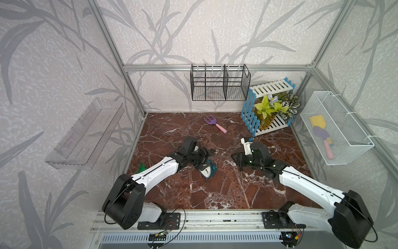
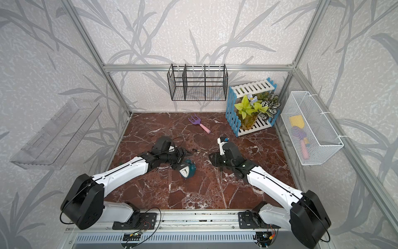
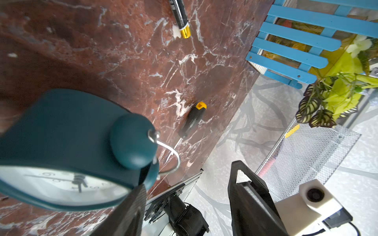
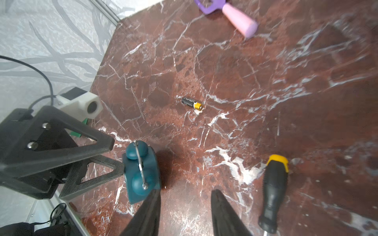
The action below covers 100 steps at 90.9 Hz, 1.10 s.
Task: Remove the battery from the alarm
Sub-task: Adjust the alarm at the center of the board, then reset both arms
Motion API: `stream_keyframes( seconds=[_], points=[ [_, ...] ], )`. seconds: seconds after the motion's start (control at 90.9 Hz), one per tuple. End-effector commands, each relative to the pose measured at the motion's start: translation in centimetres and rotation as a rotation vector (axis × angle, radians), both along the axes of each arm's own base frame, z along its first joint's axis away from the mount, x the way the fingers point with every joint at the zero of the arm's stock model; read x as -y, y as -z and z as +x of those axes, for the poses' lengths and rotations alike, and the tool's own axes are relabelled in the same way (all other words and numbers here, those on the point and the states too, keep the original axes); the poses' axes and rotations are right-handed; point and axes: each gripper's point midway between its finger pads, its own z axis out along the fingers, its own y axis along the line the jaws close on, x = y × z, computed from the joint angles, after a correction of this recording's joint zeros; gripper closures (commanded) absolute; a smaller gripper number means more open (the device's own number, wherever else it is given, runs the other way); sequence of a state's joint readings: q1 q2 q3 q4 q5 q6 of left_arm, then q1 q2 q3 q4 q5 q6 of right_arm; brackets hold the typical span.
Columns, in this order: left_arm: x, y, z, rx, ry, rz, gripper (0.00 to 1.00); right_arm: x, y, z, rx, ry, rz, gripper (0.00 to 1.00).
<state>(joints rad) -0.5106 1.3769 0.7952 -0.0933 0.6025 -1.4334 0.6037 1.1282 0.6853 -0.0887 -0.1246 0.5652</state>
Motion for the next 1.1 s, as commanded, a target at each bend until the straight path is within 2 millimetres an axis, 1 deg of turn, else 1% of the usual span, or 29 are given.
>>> stream_keyframes(
  seconds=[0.0,0.044,0.165,0.242,0.297,0.319,0.352,0.418,0.44,0.517,0.539,0.572,0.627,0.638,0.671,0.704,0.759,0.77,0.814,0.825,0.858,0.891,0.902,0.924,0.957,1.001,1.034,1.078,1.089],
  points=[
    [0.2,-3.0,1.2,0.161,0.018,-0.075,0.26,2.7,-1.0,-0.5,0.079,0.048,-0.066,0.55],
    [0.0,-3.5,1.4,0.208,0.019,-0.086,0.24,3.6,-1.9,-0.7,0.121,0.074,-0.074,0.54],
    [-1.2,-4.2,1.6,0.338,0.027,-0.112,0.14,7.0,-4.6,-1.0,0.277,0.17,-0.127,0.42],
    [-2.3,-4.4,1.6,0.454,0.044,-0.086,0.12,10.1,-6.1,-1.2,0.374,0.273,-0.205,0.26],
    [-3.7,-4.2,1.9,0.581,0.074,0.015,0.12,12.9,-6.7,-1.1,0.427,0.378,-0.279,0.05],
    [-4.5,-4.0,2.1,0.623,0.08,0.077,0.11,14.1,-6.7,-1.1,0.441,0.419,-0.314,0.0],
    [-5.9,-4.0,2.7,0.704,0.076,0.2,0.06,15.8,-6.4,-1.0,0.455,0.467,-0.362,0.01],
    [-9.2,-3.5,3.7,0.823,0.032,0.453,0.02,18.5,-5.2,-0.7,0.452,0.534,-0.434,0.01],
    [-10.8,-3.6,4.2,0.853,-0.017,0.541,0.0,19.6,-4.6,-0.6,0.437,0.562,-0.456,0.01],
    [-15.9,-4.6,4.5,0.951,-0.227,0.755,0.0,22.8,-1.7,-0.5,0.347,0.645,-0.519,0.01],
    [-17.1,-5.6,4.3,0.995,-0.289,0.79,0.0,23.6,-0.8,-0.4,0.321,0.668,-0.528,0.01],
    [-18.9,-6.0,3.8,1.026,-0.356,0.854,0.0,24.8,0.3,-0.2,0.293,0.71,-0.529,0.01],
    [-21.4,-6.6,3.1,1.061,-0.425,0.981,0.0,25.4,1.6,0.9,0.307,0.728,-0.501,0.01],
    [-21.9,-6.7,3.0,1.066,-0.432,1.015,0.0,25.4,2.4,0.9,0.292,0.72,-0.508,0.01],
    [-23.2,-6.6,2.7,1.07,-0.431,1.115,0.0,25.5,3.6,1.8,0.295,0.715,-0.512,0.01],
    [-24.4,-5.9,2.5,1.056,-0.415,1.216,0.0,25.6,5.5,2.3,0.256,0.696,-0.539,0.01],
    [-26.1,-3.9,2.5,1.004,-0.368,1.333,0.0,25.1,4.3,5.2,0.314,0.667,-0.556,0.01],
    [-26.4,-3.5,2.6,0.994,-0.363,1.343,0.0,24.8,4.6,5.6,0.302,0.64,-0.568,0.01],
    [-26.7,-2.6,3.3,0.97,-0.311,1.351,0.0,23.7,5.5,7.0,0.355,0.566,-0.569,0.01],
    [-26.7,-2.3,3.5,0.966,-0.293,1.353,0.0,23.3,3.0,8.4,0.477,0.58,-0.531,0.01],
    [-26.7,-2.2,4.2,0.983,-0.283,1.361,0.0,23.0,3.6,9.3,0.491,0.564,-0.507,0.01],
    [-26.6,-1.8,4.8,1.014,-0.267,1.364,0.0,23.0,5.7,10.5,0.44,0.543,-0.507,0.01],
    [-26.6,-1.8,5.0,1.029,-0.268,1.365,0.0,23.0,5.3,11.2,0.47,0.551,-0.496,0.01],
    [-26.6,-1.3,5.3,1.042,-0.259,1.37,0.0,23.0,5.8,12.1,0.497,0.555,-0.484,0.01],
    [-26.9,-0.6,5.9,1.054,-0.255,1.381,0.0,23.5,7.9,11.3,0.406,0.546,-0.5,0.01],
    [-27.8,-0.6,6.9,1.066,-0.297,1.397,0.0,24.5,7.5,11.2,0.352,0.584,-0.478,0.01],
    [-27.9,-0.7,7.9,1.077,-0.285,1.399,0.0,24.9,6.2,11.7,0.436,0.623,-0.441,0.01],
    [-27.6,-1.5,9.2,1.168,-0.28,1.367,0.0,25.0,7.3,11.3,0.417,0.619,-0.453,0.01],
    [-27.6,-1.1,9.7,1.164,-0.269,1.36,0.0,24.9,7.5,11.2,0.403,0.614,-0.457,0.01]
  ],
)
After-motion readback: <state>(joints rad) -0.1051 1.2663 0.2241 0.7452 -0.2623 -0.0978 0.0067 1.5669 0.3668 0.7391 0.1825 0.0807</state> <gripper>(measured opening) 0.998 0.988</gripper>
